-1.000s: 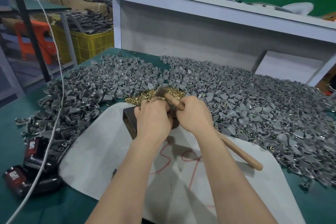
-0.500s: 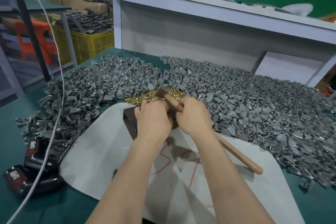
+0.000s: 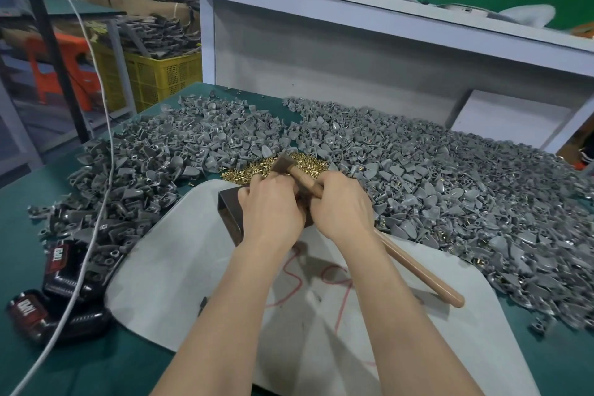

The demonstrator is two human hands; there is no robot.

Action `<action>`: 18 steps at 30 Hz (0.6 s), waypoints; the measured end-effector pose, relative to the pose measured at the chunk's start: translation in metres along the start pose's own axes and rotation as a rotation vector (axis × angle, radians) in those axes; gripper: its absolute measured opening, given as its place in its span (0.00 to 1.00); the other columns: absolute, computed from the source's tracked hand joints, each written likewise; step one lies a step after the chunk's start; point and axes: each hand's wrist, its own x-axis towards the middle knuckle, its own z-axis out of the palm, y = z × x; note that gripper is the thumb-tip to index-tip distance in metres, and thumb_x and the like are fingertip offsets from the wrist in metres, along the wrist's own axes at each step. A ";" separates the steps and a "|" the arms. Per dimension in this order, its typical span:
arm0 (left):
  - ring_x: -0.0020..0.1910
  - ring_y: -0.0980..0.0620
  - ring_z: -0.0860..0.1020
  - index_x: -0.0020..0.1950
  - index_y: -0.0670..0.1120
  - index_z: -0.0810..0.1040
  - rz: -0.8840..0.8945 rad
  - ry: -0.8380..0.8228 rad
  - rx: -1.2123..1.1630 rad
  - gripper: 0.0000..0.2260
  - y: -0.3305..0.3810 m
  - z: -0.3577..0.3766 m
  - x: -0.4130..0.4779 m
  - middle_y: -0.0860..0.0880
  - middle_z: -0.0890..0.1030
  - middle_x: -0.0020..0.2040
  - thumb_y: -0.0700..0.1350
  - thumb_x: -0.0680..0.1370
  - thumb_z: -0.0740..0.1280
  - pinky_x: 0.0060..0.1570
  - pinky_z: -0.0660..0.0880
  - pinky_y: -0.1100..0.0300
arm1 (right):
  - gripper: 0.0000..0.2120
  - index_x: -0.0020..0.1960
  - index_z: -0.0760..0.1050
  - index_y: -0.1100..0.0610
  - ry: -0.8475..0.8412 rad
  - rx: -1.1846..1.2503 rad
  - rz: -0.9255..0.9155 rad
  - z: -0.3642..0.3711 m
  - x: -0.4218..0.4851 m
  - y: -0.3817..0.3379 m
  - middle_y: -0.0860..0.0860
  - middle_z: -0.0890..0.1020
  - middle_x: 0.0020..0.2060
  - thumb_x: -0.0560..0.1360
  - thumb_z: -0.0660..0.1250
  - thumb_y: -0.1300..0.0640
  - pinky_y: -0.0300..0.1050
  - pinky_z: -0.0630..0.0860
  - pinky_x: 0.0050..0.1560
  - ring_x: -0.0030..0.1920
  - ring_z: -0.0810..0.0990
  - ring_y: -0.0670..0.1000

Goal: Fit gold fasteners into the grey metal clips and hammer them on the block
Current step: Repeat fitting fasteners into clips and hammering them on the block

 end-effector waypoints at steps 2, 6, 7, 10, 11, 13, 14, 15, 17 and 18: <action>0.58 0.44 0.70 0.46 0.50 0.80 0.009 -0.004 -0.011 0.05 0.000 0.000 0.000 0.49 0.79 0.52 0.44 0.76 0.65 0.49 0.61 0.53 | 0.03 0.42 0.69 0.54 -0.008 0.011 0.003 -0.001 0.001 0.000 0.52 0.74 0.39 0.73 0.62 0.59 0.45 0.66 0.40 0.40 0.70 0.57; 0.57 0.44 0.71 0.45 0.51 0.79 0.016 -0.001 -0.026 0.04 -0.001 0.001 0.001 0.49 0.79 0.52 0.44 0.76 0.65 0.50 0.63 0.53 | 0.03 0.41 0.69 0.55 -0.023 0.024 0.019 -0.002 0.003 0.001 0.53 0.73 0.39 0.73 0.62 0.58 0.45 0.66 0.40 0.40 0.70 0.58; 0.56 0.44 0.71 0.44 0.51 0.79 0.016 0.002 -0.028 0.04 0.000 0.001 0.001 0.49 0.79 0.52 0.44 0.76 0.65 0.50 0.63 0.53 | 0.03 0.41 0.69 0.55 -0.026 0.027 0.021 -0.002 0.003 0.001 0.53 0.74 0.39 0.73 0.62 0.58 0.45 0.66 0.40 0.40 0.70 0.58; 0.57 0.43 0.71 0.41 0.51 0.77 0.013 -0.007 -0.021 0.04 -0.002 0.000 0.001 0.49 0.78 0.51 0.44 0.75 0.66 0.49 0.62 0.53 | 0.06 0.39 0.69 0.54 -0.048 0.050 0.009 -0.002 0.004 0.004 0.51 0.73 0.36 0.73 0.63 0.58 0.44 0.65 0.39 0.39 0.71 0.58; 0.57 0.43 0.70 0.41 0.51 0.78 0.005 -0.008 -0.021 0.04 -0.003 0.000 0.001 0.50 0.78 0.51 0.45 0.75 0.66 0.49 0.62 0.53 | 0.08 0.37 0.68 0.53 -0.061 0.083 0.000 -0.003 0.005 0.006 0.50 0.72 0.34 0.74 0.64 0.58 0.43 0.65 0.38 0.38 0.71 0.57; 0.57 0.44 0.70 0.43 0.50 0.80 -0.027 0.019 -0.014 0.04 -0.007 -0.002 0.002 0.50 0.78 0.51 0.45 0.75 0.66 0.48 0.61 0.54 | 0.10 0.37 0.69 0.50 -0.070 0.210 -0.008 -0.010 0.007 0.013 0.46 0.72 0.32 0.74 0.67 0.54 0.42 0.64 0.35 0.36 0.73 0.52; 0.57 0.45 0.71 0.44 0.50 0.81 -0.049 0.036 -0.005 0.04 -0.009 -0.003 0.003 0.51 0.78 0.51 0.45 0.75 0.66 0.49 0.62 0.53 | 0.09 0.39 0.70 0.50 -0.057 0.277 -0.011 -0.016 0.008 0.016 0.45 0.72 0.32 0.75 0.68 0.53 0.42 0.63 0.32 0.34 0.72 0.48; 0.56 0.45 0.71 0.45 0.51 0.81 -0.069 0.049 0.004 0.04 -0.010 -0.003 0.004 0.51 0.78 0.51 0.45 0.75 0.66 0.50 0.62 0.53 | 0.07 0.41 0.71 0.52 -0.031 0.312 -0.024 -0.022 0.008 0.019 0.45 0.73 0.32 0.75 0.68 0.53 0.40 0.62 0.31 0.32 0.71 0.45; 0.57 0.46 0.71 0.45 0.51 0.82 -0.089 0.056 0.012 0.04 -0.011 -0.003 0.006 0.51 0.78 0.52 0.45 0.75 0.66 0.51 0.62 0.53 | 0.09 0.41 0.72 0.55 0.025 0.305 -0.067 -0.030 0.008 0.026 0.47 0.74 0.31 0.78 0.64 0.52 0.39 0.61 0.29 0.31 0.71 0.46; 0.57 0.46 0.71 0.45 0.51 0.82 -0.091 0.055 0.007 0.04 -0.010 -0.003 0.006 0.51 0.78 0.52 0.45 0.75 0.67 0.51 0.62 0.53 | 0.10 0.42 0.73 0.57 0.032 0.290 -0.079 -0.032 0.007 0.027 0.49 0.76 0.32 0.79 0.63 0.52 0.39 0.62 0.29 0.31 0.73 0.48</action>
